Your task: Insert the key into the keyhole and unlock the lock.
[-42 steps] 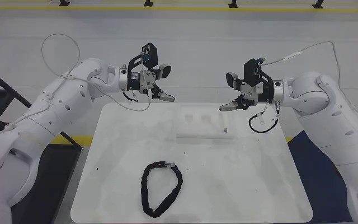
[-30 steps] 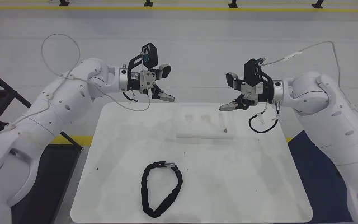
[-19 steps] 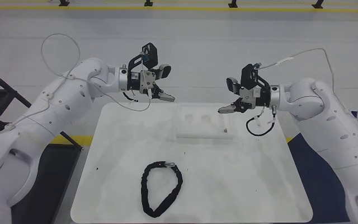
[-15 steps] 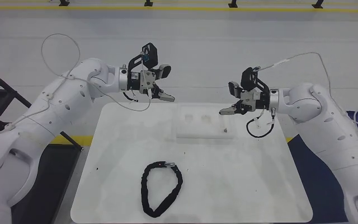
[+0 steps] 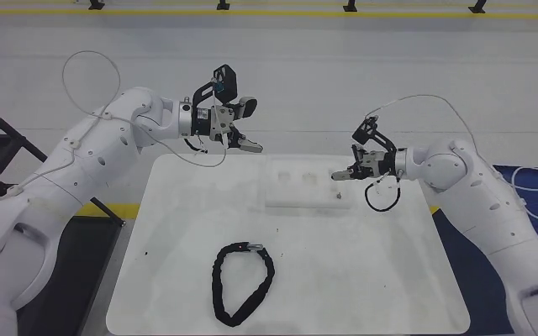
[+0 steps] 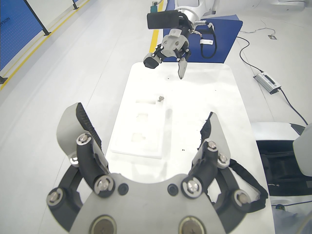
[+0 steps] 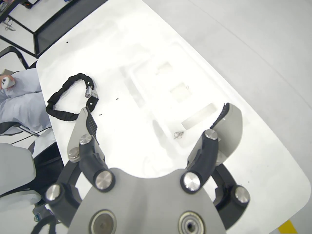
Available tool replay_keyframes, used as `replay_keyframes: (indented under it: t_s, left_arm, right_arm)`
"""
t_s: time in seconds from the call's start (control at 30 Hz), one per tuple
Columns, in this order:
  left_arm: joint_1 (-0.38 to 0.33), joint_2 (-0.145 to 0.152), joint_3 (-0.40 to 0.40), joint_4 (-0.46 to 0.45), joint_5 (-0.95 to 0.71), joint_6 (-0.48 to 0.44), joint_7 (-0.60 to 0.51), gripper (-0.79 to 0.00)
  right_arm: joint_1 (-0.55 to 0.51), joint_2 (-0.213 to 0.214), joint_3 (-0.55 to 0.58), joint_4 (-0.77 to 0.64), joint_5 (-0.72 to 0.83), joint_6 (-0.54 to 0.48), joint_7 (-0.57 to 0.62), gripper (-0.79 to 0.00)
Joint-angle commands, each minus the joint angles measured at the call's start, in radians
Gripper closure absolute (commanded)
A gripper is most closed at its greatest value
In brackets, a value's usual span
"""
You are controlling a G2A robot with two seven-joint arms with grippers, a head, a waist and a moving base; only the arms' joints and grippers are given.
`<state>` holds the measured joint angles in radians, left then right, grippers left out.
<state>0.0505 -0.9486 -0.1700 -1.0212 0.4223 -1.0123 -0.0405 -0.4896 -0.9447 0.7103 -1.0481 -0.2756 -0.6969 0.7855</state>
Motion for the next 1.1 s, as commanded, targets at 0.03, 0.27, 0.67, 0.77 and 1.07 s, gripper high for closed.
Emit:
replay_keyframes:
  t_s: [0.03, 0.27, 0.67, 0.77, 1.07]
  left_arm:
    - [0.000, 0.000, 0.000, 0.000, 0.000, 0.000, 0.000, -0.785]
    - [0.000, 0.000, 0.000, 0.000, 0.000, 0.000, 0.000, -0.785]
    - [0.000, 0.000, 0.000, 0.000, 0.000, 0.000, 0.000, -0.785]
    - [0.000, 0.000, 0.000, 0.000, 0.000, 0.000, 0.000, -0.785]
    - [0.000, 0.000, 0.000, 0.000, 0.000, 0.000, 0.000, -0.785]
  right_arm:
    - [-0.006, -0.014, -0.018, 0.026, -0.018, 0.108, -0.011, -0.785]
    - [-0.005, -0.055, -0.066, 0.085, 0.010, 0.293, 0.072, -0.785]
    - [0.061, -0.172, -0.165, 0.283, 0.135, 0.436, 0.204, -0.785]
    - [0.065, -0.198, -0.177, 0.325, 0.143, 0.462, 0.178, -0.785]
    - [0.077, -0.219, -0.190, 0.348, 0.142, 0.463, 0.193, -0.785]
